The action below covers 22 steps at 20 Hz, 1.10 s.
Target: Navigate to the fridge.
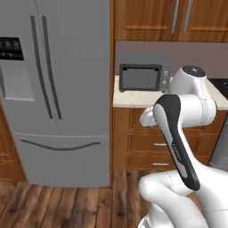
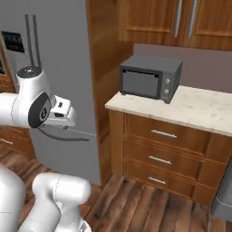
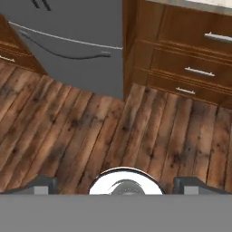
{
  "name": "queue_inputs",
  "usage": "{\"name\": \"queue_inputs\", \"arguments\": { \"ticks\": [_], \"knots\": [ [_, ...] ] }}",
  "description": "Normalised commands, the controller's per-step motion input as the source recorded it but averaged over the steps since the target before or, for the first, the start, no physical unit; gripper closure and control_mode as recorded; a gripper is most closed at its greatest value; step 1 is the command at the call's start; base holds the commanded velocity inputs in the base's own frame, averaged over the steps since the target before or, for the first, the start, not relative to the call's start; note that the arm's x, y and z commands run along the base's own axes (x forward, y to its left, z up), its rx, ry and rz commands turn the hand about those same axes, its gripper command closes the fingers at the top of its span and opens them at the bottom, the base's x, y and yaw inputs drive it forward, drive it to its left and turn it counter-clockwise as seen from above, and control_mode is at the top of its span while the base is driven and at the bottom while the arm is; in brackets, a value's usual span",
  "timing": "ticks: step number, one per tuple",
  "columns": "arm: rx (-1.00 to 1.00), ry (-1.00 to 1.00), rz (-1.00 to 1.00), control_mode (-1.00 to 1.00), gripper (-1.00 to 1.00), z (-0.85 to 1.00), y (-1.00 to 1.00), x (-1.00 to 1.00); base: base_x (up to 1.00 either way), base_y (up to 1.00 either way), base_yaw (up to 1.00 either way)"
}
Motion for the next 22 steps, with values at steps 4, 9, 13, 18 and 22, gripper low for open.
{"name": "queue_inputs", "arguments": {
  "ticks": [4,9,13,18,22],
  "knots": [
    [0.00,0.00,0.00,1.00,-1.00,0.00,0.00,0.00,1.00,1.00,-0.51],
    [0.00,0.00,0.00,1.00,-1.00,0.00,0.00,0.00,0.87,1.00,-0.37],
    [0.00,0.00,0.00,1.00,-1.00,0.00,0.00,0.00,0.31,0.93,-0.24],
    [0.00,0.00,0.00,1.00,-1.00,0.00,0.00,0.00,-0.09,0.60,-0.07],
    [0.00,0.00,0.00,1.00,-1.00,0.00,0.00,0.00,0.17,0.51,0.00]
  ]
}}
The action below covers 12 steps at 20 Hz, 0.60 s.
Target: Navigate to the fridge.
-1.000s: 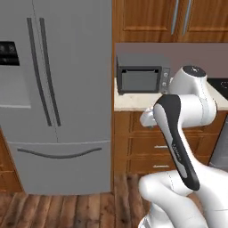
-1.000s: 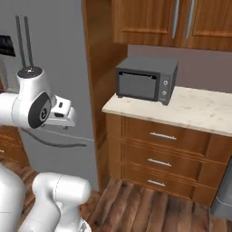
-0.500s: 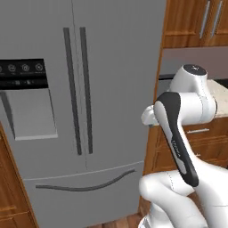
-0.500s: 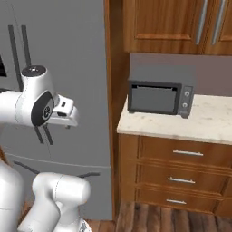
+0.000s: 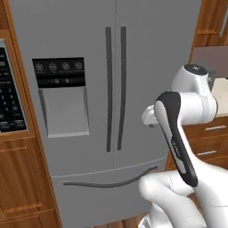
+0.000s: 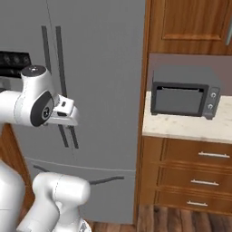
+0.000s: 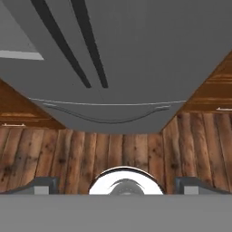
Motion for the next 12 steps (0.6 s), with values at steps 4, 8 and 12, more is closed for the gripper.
{"name": "queue_inputs", "arguments": {
  "ticks": [4,8,12],
  "knots": [
    [0.00,0.00,0.00,1.00,-1.00,0.00,0.00,0.00,0.67,0.13,0.00],
    [0.00,0.00,0.00,1.00,-1.00,0.00,0.00,0.00,0.69,0.16,0.00],
    [0.00,0.00,0.00,1.00,-1.00,0.00,0.00,0.00,0.38,0.19,-0.01]
  ]
}}
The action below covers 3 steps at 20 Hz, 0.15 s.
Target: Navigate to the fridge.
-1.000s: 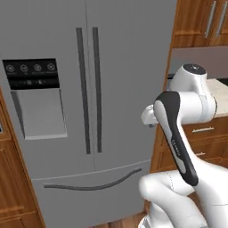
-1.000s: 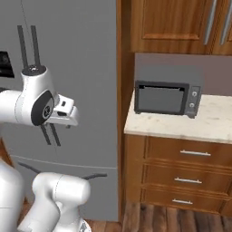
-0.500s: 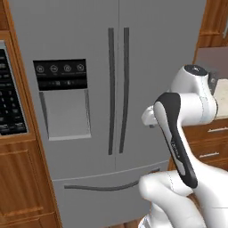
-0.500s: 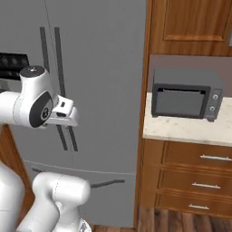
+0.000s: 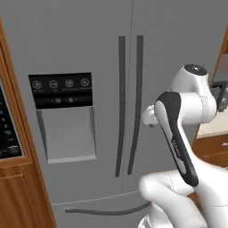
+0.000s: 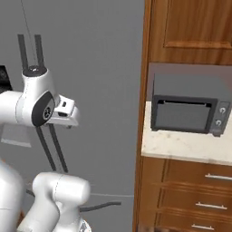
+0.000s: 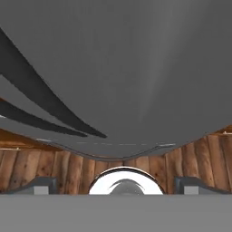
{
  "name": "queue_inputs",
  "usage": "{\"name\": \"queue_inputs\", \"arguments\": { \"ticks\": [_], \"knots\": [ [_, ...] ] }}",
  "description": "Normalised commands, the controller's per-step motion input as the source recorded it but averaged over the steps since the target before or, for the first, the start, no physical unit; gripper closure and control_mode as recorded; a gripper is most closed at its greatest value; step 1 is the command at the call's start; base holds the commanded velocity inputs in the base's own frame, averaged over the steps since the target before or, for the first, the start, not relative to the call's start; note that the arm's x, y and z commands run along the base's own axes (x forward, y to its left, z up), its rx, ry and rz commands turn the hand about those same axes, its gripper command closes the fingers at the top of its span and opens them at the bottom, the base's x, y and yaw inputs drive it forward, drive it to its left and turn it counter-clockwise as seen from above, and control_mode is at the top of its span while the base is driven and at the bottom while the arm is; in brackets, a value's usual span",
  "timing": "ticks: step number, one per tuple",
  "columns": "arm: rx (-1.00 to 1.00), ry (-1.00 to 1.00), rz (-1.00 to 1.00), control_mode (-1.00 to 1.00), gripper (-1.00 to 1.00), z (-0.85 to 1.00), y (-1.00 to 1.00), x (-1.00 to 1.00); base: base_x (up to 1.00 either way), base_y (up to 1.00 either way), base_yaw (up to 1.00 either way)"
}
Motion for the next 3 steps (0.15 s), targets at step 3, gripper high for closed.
{"name": "queue_inputs", "arguments": {
  "ticks": [3],
  "knots": [
    [0.00,0.00,0.00,1.00,-1.00,0.00,0.00,0.00,0.02,0.49,0.00]
  ]
}}
